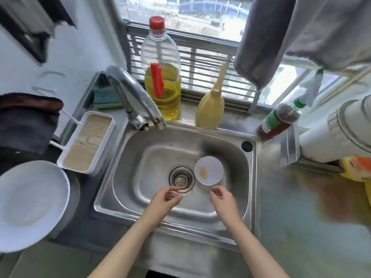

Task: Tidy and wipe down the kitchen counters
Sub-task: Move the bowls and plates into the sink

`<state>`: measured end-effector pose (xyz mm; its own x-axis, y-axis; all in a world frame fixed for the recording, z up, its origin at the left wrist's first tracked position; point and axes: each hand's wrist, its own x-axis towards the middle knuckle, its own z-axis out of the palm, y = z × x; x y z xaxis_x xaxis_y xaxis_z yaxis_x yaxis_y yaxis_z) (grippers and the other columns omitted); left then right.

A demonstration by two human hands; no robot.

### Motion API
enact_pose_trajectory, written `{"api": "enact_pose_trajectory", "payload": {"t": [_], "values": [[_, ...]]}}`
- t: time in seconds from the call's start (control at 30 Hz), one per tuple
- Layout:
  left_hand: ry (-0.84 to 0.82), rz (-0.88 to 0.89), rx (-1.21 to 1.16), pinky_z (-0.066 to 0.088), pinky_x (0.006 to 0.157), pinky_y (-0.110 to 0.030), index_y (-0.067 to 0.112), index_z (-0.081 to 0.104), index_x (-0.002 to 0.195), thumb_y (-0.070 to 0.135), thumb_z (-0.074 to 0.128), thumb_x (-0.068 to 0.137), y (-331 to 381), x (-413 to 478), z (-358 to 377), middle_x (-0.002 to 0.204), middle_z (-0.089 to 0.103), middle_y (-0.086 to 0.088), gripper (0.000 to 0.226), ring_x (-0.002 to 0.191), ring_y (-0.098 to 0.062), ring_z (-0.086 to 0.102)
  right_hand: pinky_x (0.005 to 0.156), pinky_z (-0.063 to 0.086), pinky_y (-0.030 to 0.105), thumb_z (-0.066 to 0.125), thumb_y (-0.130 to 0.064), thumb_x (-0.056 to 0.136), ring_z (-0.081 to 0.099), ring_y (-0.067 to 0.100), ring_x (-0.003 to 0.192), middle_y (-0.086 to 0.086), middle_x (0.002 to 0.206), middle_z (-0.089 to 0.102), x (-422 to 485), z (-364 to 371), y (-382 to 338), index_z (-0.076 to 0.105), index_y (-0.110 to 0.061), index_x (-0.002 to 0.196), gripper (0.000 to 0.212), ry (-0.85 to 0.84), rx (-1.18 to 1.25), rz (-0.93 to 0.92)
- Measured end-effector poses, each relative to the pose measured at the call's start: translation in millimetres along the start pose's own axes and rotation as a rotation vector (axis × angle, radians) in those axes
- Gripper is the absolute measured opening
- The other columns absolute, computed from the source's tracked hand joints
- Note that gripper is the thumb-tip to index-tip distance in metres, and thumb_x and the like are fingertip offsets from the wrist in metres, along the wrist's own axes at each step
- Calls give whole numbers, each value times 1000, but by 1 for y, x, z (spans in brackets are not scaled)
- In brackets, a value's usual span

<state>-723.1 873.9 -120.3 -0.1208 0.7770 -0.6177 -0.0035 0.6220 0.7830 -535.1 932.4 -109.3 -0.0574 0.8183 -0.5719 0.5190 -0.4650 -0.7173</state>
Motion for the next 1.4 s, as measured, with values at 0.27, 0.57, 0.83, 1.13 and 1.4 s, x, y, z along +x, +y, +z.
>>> {"api": "enact_pose_trajectory", "payload": {"t": [0.27,0.57,0.83,1.13,1.4], "values": [[434,12,-139,48,72,-16,12,62,91,-2,63,83,-28,-103,-49,83,66,-4,16,82,-20,61,78,47,31,57,-10,87,63,22,88,4,90,66,-34,44,-16,61,-19,87,10,-285,-97,-150],[769,-78,-321,43,54,-7,4,56,96,2,55,89,-84,-189,-126,87,64,-12,8,70,-16,58,78,48,34,61,-11,86,60,17,78,0,83,66,-78,158,-61,61,-24,81,14,-547,-282,-314],[821,-108,-380,43,54,-12,3,55,103,8,53,91,-120,-213,-228,86,66,-5,13,66,-4,63,59,39,30,50,-1,88,52,23,65,11,69,55,-105,280,-118,57,3,89,8,-483,19,-35],[703,-145,-348,40,63,-16,14,57,99,12,54,91,-137,-215,-274,91,68,-3,8,79,-13,63,80,53,56,46,7,85,61,47,93,29,92,59,-99,351,-137,52,-2,77,14,-346,133,107],[597,-52,-267,50,63,-15,11,58,84,1,56,88,-129,-180,-265,82,66,-9,11,78,-25,64,53,52,27,48,8,85,60,26,73,16,82,62,-110,272,-110,57,1,89,12,-194,209,64]]}}
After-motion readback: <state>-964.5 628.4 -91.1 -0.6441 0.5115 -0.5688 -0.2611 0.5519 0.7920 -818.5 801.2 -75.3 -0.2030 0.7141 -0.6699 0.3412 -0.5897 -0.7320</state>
